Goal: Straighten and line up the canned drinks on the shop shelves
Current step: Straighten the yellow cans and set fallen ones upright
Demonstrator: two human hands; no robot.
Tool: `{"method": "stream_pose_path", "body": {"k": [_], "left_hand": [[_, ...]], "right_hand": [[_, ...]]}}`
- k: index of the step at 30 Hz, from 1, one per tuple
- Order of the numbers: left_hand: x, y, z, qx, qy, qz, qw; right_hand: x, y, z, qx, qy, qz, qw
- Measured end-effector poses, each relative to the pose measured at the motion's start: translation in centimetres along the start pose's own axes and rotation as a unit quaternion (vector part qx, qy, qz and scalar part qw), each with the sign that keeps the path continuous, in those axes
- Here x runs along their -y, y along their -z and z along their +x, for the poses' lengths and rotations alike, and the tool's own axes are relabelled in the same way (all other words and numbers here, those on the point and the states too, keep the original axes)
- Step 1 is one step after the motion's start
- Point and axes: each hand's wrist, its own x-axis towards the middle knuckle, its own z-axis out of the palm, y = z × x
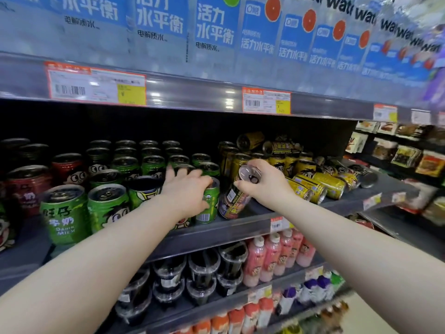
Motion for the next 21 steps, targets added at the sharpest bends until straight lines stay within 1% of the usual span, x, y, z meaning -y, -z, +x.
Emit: {"method": "stream_pose_path", "body": {"k": [2, 4, 6, 7, 11, 13, 17, 19, 21], "left_hand": [[-1.7, 0.5, -0.6, -0.041, -0.015, -0.029, 0.999], [-4.1, 1.0, -1.2, -0.08, -0.039, -0.15, 0.985], [-7.1, 0.9, -1.6, -0.094, -0.047, -0.295, 0.95], [-8.8, 0.7, -1.7, -0.091, -0.048, -0.344, 0.933], [-17.5, -0.8, -2.1, -0.061, -0.024, -0.492, 0.868], [-22.4, -1.8, -2.0, -0.044, -0.028, -0.526, 0.849], [-33.4, -3.9, -1.1, 0.017, -0.054, -0.573, 0.818], [-39.1, -5.2, -0.8, 0.06, -0.056, -0.594, 0.8], [-44.2, -6.6, -0.8, 0.102, -0.041, -0.6, 0.792]], "right_hand": [[-0.2, 1.0, -1.2, -0.009, 0.005, 0.026, 1.0], [-0.6, 2.3, -2.3, -0.017, 0.004, 0.05, 0.999], [-1.2, 3.8, -3.5, -0.02, 0.0, 0.071, 0.997], [-1.7, 4.7, -4.1, -0.02, 0.0, 0.077, 0.997], [-6.0, 9.1, -7.3, 0.011, 0.004, 0.061, 0.998], [-9.8, 11.7, -9.1, 0.041, -0.007, 0.043, 0.998], [-19.8, 17.2, -13.1, 0.124, -0.053, 0.029, 0.99], [-24.7, 19.7, -15.3, 0.132, -0.074, 0.021, 0.988], [-29.0, 21.4, -17.4, 0.12, -0.099, 0.034, 0.987]]}}
